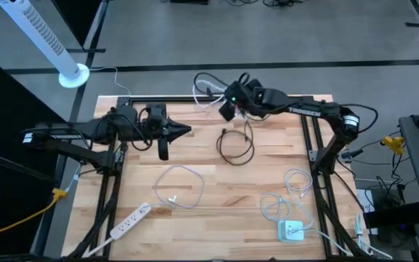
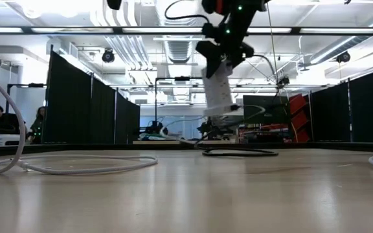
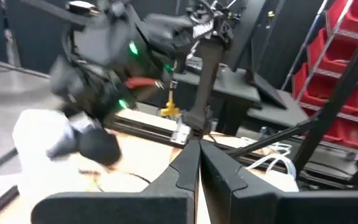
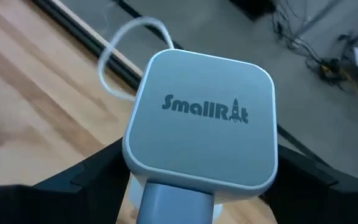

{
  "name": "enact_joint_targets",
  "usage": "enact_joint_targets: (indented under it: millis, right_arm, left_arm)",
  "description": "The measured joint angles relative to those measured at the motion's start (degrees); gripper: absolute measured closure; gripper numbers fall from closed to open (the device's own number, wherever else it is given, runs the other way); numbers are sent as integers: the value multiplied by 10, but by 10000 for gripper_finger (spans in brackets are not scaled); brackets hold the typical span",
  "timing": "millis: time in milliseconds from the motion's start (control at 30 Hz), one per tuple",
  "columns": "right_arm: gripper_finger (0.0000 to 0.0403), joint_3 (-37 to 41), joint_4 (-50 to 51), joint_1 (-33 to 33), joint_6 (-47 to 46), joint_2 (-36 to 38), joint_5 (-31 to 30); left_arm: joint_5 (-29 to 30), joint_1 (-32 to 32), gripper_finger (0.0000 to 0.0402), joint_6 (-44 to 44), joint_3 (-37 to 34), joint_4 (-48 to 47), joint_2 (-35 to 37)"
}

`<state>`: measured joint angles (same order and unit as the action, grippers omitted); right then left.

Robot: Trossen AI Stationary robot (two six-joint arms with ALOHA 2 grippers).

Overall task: Plug in charger cables
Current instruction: Move the top white outlet extension to the top center of the table

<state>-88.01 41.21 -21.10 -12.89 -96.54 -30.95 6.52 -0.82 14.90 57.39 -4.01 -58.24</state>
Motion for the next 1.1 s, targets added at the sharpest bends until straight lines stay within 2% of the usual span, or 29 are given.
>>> enact_joint_targets:
  millis: [167,367,567,867,1100]
  right_arm:
    - [108,42,-12,-21,-7,-1,24]
    - [108,161,-135,-30,-27,-3,27]
    - [108,240,-269,-32,-53,7,-6]
    - [108,258,-286,-31,-84,20,-6]
    - [108,257,-337,-46,-35,29,-19]
  left_arm:
    - [0,6,402,29,-1,25,-36]
    - [-1,20,402,53,-1,58,-76]
    - [-2,35,402,73,-1,82,-105]
    - [0,48,402,122,-2,90,-115]
    - [2,70,402,132,-2,118,-116]
